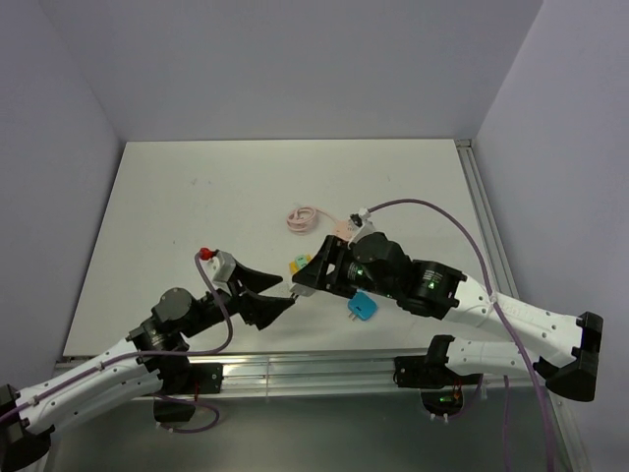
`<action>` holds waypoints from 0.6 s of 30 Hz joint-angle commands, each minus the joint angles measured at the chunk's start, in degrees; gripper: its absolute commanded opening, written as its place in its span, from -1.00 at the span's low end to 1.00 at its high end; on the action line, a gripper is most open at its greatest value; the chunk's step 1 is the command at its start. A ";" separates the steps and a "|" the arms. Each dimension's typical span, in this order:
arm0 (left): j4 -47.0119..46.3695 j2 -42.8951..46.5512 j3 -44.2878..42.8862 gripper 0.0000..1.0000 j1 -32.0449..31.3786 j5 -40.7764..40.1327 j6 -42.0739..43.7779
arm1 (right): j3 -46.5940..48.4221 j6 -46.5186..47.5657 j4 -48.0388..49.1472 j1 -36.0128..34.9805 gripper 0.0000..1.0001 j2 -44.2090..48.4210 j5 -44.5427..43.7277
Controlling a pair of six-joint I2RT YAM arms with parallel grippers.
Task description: Insert the plug
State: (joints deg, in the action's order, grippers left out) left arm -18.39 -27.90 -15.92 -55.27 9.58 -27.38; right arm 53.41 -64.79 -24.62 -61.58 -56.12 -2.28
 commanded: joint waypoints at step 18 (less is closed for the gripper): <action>14.44 14.89 -1.04 0.39 -0.19 -23.56 -16.21 | 11.11 21.18 3.13 13.49 -1.00 -20.33 -44.75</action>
State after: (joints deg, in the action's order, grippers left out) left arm -2.35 -13.80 -17.06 -55.29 -12.95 -41.30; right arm 61.71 -49.41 -28.45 -50.59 -72.75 -38.39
